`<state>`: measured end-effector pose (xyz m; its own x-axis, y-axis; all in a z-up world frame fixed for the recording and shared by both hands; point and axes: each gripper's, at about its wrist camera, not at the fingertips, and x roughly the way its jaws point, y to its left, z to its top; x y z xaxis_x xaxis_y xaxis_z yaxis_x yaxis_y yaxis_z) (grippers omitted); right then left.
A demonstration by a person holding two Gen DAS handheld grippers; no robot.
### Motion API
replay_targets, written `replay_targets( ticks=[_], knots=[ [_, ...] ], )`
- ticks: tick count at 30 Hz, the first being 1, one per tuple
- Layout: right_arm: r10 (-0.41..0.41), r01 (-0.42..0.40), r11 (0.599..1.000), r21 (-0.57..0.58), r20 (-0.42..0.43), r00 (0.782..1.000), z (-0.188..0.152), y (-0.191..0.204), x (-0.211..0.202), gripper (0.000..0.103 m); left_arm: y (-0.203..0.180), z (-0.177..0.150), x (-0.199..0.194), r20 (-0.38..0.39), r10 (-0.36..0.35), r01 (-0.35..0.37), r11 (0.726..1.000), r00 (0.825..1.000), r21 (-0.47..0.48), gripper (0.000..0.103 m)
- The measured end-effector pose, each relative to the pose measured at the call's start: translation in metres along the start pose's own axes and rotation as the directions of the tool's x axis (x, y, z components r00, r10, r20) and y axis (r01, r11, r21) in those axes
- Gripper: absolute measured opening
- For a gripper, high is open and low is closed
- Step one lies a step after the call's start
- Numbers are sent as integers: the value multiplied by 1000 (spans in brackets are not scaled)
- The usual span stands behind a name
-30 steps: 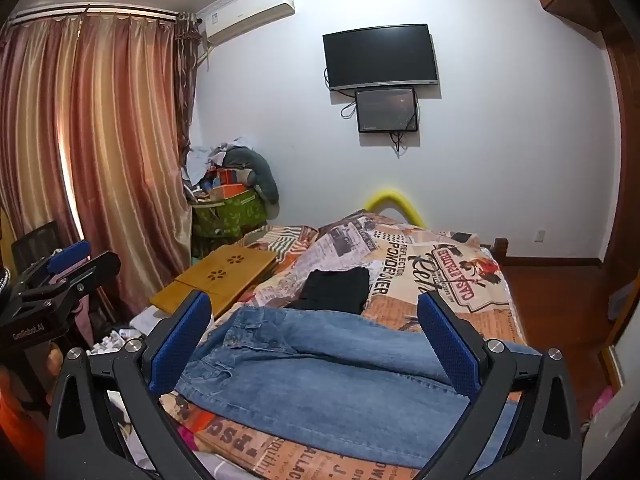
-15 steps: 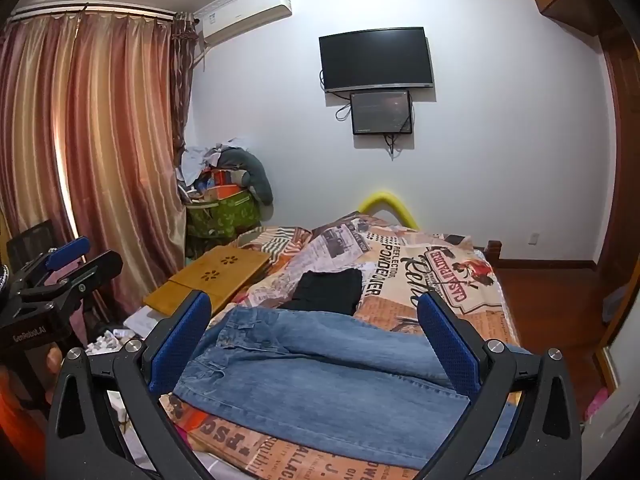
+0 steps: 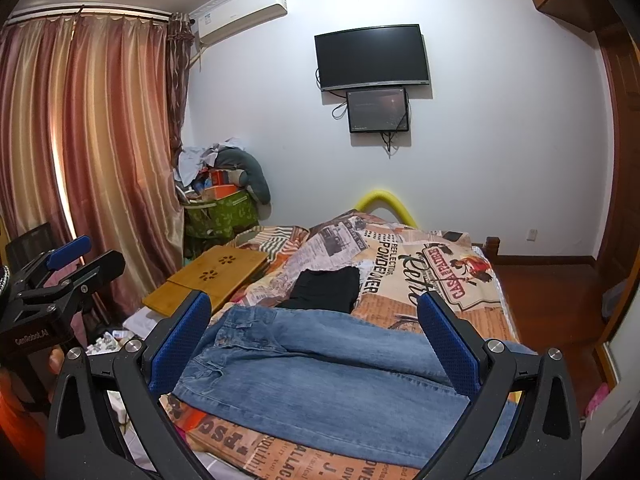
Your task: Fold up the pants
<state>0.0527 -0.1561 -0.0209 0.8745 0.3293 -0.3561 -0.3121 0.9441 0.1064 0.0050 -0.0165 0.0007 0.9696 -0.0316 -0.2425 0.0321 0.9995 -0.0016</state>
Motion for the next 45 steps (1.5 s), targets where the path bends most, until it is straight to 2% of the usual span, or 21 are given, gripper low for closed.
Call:
replay_targets(
  ticks=[45],
  knots=[
    [-2,2,1000,0,1,1000,0,0,1,103,4,-1,3,3,3,-3,1000,1000,-8,103]
  ],
)
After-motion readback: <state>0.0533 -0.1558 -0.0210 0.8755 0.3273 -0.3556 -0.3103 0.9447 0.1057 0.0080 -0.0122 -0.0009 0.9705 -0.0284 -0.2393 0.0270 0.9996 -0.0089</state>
